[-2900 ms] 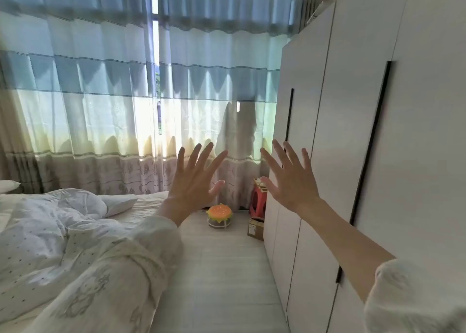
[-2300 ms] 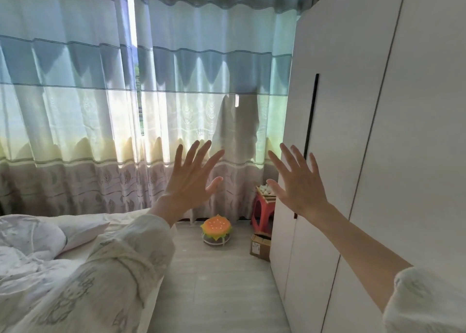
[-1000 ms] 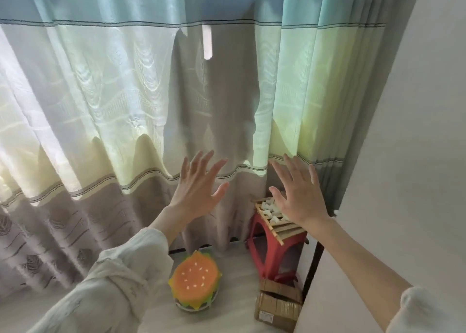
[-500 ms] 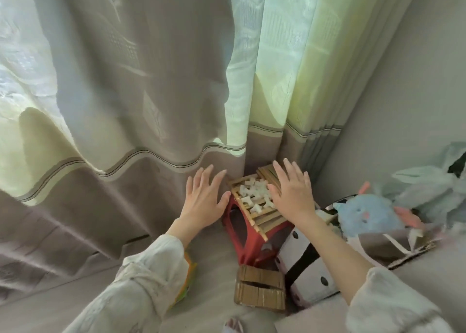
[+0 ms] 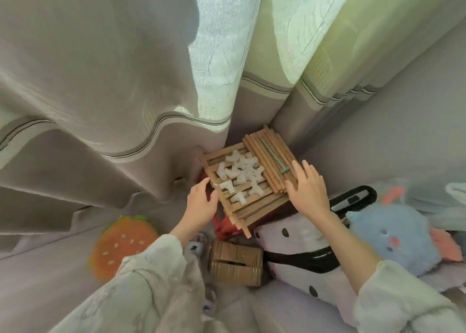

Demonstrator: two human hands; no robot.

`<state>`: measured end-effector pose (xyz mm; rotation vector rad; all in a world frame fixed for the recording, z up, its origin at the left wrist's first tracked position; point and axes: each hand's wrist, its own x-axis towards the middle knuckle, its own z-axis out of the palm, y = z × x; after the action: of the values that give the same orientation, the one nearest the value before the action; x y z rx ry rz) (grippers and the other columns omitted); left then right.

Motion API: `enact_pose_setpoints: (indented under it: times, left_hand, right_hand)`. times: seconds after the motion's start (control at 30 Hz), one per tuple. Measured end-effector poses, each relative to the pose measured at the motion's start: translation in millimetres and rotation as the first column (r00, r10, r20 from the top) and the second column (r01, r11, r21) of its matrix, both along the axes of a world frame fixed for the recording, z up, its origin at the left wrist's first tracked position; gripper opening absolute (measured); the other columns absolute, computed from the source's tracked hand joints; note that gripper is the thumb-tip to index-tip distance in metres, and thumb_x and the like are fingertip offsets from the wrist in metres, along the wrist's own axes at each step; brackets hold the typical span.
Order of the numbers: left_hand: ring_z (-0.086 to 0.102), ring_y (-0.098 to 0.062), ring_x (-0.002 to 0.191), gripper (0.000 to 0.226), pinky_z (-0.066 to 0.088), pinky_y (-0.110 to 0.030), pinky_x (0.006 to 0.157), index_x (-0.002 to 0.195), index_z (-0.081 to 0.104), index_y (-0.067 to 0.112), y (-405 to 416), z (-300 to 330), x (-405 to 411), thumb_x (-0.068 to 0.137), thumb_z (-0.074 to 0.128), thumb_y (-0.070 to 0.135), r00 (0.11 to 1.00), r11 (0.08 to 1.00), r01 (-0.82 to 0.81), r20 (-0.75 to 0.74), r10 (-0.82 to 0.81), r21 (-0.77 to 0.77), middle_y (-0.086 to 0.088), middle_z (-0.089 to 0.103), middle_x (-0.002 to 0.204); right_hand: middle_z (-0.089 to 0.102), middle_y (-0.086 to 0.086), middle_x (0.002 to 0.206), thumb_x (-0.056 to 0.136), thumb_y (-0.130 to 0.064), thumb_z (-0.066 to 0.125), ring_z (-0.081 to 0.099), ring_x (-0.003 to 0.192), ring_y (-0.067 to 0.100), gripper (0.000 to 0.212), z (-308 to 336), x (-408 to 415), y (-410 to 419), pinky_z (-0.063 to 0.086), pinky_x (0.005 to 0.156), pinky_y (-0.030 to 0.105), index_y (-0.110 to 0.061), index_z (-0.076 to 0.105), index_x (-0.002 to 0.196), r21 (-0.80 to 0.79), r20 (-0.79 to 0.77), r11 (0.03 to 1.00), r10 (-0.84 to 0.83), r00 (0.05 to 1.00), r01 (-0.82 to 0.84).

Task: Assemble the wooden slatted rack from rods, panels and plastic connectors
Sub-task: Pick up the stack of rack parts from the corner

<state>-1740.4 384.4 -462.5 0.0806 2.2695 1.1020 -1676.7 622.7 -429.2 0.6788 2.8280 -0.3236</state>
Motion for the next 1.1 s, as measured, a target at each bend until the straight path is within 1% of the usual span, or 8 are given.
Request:
enact_pose_setpoints:
  times: [0.2, 0.3, 0.4, 0.53, 0.67, 0.77, 0.9, 1.1]
  left_hand:
    - [0.024, -0.026, 0.141, 0.051, 0.022, -0.033, 0.112, 0.148, 0.022, 0.008, 40.7, -69.7, -56.9, 0.102, 0.036, 0.025, 0.960, 0.987, -0.154, 0.244, 0.140, 0.039, -0.010, 0.026, 0.153]
    - [0.028, -0.024, 0.138, 0.049, 0.024, -0.032, 0.109, 0.145, 0.026, 0.005, 49.4, -93.4, -76.1, 0.103, 0.031, 0.029, 0.880, 0.961, -0.277, 0.395, 0.263, -0.021, 0.003, 0.032, 0.144]
    - [0.028, -0.025, 0.138, 0.048, 0.024, -0.036, 0.113, 0.145, 0.030, 0.009, 55.0, -124.7, -88.2, 0.104, 0.023, 0.032, 0.853, 0.953, -0.282, 0.427, 0.300, -0.106, -0.007, 0.027, 0.153]
    - [0.047, -0.022, 0.112, 0.040, 0.038, -0.031, 0.094, 0.128, 0.047, 0.009, 70.0, -163.6, -95.9, 0.104, 0.019, 0.027, 0.794, 0.887, -0.461, 0.439, 0.421, -0.019, -0.005, 0.050, 0.127]
    - [0.054, -0.023, 0.102, 0.055, 0.045, -0.036, 0.094, 0.114, 0.056, 0.014, 81.1, -193.7, -88.6, 0.100, 0.018, 0.051, 0.652, 0.772, -0.635, 0.523, 0.549, -0.019, -0.005, 0.060, 0.111]
    - [0.057, -0.019, 0.078, 0.060, 0.047, -0.032, 0.073, 0.087, 0.059, 0.020, 84.8, -203.1, -82.6, 0.095, 0.017, 0.062, 0.545, 0.702, -0.710, 0.597, 0.589, -0.044, -0.005, 0.062, 0.091]
    - [0.063, -0.021, 0.097, 0.059, 0.046, -0.043, 0.090, 0.098, 0.063, 0.022, 86.2, -206.2, -82.6, 0.095, 0.020, 0.062, 0.463, 0.605, -0.793, 0.721, 0.516, 0.076, -0.006, 0.068, 0.105]
    - [0.066, -0.023, 0.097, 0.057, 0.047, -0.046, 0.095, 0.102, 0.065, 0.020, 86.1, -203.1, -81.7, 0.097, 0.021, 0.057, 0.437, 0.571, -0.816, 0.749, 0.498, 0.096, -0.006, 0.073, 0.098]
  right_hand:
    - [0.043, 0.017, 0.138, 0.098, -0.022, 0.043, 0.039, 0.129, 0.033, 0.048, -61.9, -53.3, 58.9, 0.031, 0.104, 0.039, -0.006, 0.035, 0.142, -0.185, 0.081, 0.970, -0.143, 0.986, 0.156]
    - [0.040, 0.011, 0.144, 0.102, -0.025, 0.034, 0.037, 0.132, 0.028, 0.045, -85.6, -80.5, 80.5, 0.030, 0.105, 0.032, -0.008, 0.032, 0.144, -0.394, 0.166, 0.802, -0.418, 0.893, 0.449]
    - [0.032, 0.009, 0.151, 0.103, -0.031, 0.029, 0.032, 0.136, 0.027, 0.049, -127.3, -105.3, 113.2, 0.025, 0.109, 0.032, -0.012, 0.027, 0.148, -0.407, 0.257, 0.690, -0.543, 0.799, 0.599]
    - [0.036, 0.011, 0.148, 0.102, -0.027, 0.030, 0.034, 0.135, 0.029, 0.046, -184.7, -121.7, 146.7, 0.028, 0.107, 0.030, -0.009, 0.035, 0.144, -0.342, 0.299, 0.706, -0.543, 0.785, 0.619]
    - [0.043, 0.014, 0.143, 0.102, -0.026, 0.029, 0.040, 0.130, 0.032, 0.042, -215.1, -129.7, 168.4, 0.031, 0.104, 0.031, -0.010, 0.044, 0.138, -0.317, 0.271, 0.705, -0.574, 0.773, 0.635]
    - [0.038, 0.016, 0.146, 0.102, -0.036, 0.025, 0.037, 0.133, 0.033, 0.050, -230.8, -134.6, 177.2, 0.028, 0.109, 0.034, -0.009, 0.038, 0.143, -0.334, 0.326, 0.683, -0.563, 0.760, 0.650]
    - [0.040, 0.018, 0.144, 0.103, -0.034, 0.027, 0.039, 0.131, 0.034, 0.049, -248.9, -140.9, 183.8, 0.032, 0.106, 0.036, -0.007, 0.037, 0.142, -0.338, 0.372, 0.686, -0.531, 0.761, 0.644]
    - [0.051, 0.019, 0.134, 0.101, -0.027, 0.034, 0.047, 0.123, 0.035, 0.041, -252.7, -143.0, 187.4, 0.038, 0.100, 0.035, -0.007, 0.048, 0.134, -0.364, 0.285, 0.706, -0.536, 0.795, 0.607]
